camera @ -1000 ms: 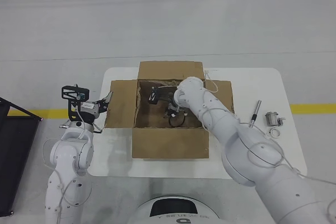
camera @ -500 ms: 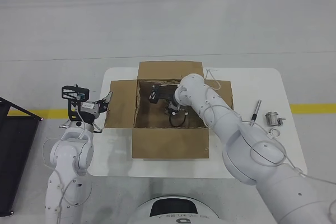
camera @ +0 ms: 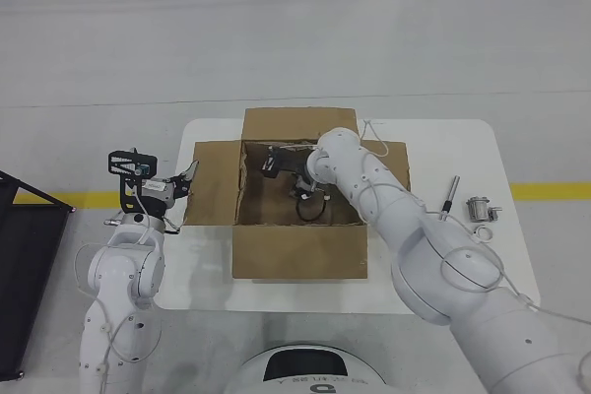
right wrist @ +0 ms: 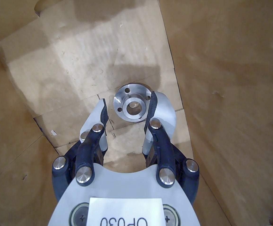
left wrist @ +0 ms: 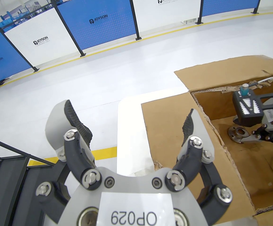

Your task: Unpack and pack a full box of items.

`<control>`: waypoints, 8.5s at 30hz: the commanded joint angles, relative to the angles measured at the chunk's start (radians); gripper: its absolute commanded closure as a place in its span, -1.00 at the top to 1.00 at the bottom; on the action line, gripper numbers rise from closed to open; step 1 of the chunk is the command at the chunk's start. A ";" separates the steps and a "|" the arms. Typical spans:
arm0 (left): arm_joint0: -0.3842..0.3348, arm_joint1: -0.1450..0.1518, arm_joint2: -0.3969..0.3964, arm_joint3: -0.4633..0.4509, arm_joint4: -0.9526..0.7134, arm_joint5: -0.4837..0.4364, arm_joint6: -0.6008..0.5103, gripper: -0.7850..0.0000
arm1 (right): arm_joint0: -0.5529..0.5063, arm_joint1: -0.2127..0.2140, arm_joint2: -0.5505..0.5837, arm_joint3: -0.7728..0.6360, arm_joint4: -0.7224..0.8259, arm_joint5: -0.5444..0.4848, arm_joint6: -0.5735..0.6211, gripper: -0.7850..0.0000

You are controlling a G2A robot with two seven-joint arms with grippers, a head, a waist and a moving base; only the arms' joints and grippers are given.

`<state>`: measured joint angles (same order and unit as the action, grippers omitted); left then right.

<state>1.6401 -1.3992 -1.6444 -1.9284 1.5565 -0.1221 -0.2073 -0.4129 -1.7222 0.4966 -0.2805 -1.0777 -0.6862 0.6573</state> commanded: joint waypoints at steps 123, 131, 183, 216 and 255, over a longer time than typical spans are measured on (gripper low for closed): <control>-0.133 0.007 0.067 0.204 0.017 0.081 0.003 1.00 | -0.031 0.295 -0.083 -0.191 -0.425 -0.326 -1.101 1.00; -0.149 0.011 0.086 0.270 0.099 0.104 0.023 1.00 | -0.053 0.320 -0.058 -0.260 -0.420 -0.320 -1.175 1.00; -0.276 0.004 0.244 0.367 0.126 0.094 -0.073 1.00 | -0.565 0.701 0.466 -1.152 -0.218 -0.097 -0.530 1.00; -0.276 0.004 0.244 0.367 0.126 0.094 -0.073 1.00 | -0.135 0.328 -0.026 -0.361 0.028 0.067 -0.119 -0.08; -0.276 0.004 0.244 0.367 0.126 0.094 -0.073 1.00 | -0.201 0.365 0.080 -0.471 -0.112 0.085 -0.264 -0.09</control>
<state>1.3646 -1.3950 -1.4002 -1.5610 1.6829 -0.0277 -0.2807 -0.6079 -1.3622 0.5689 -0.7398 -1.1886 -0.5986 0.3888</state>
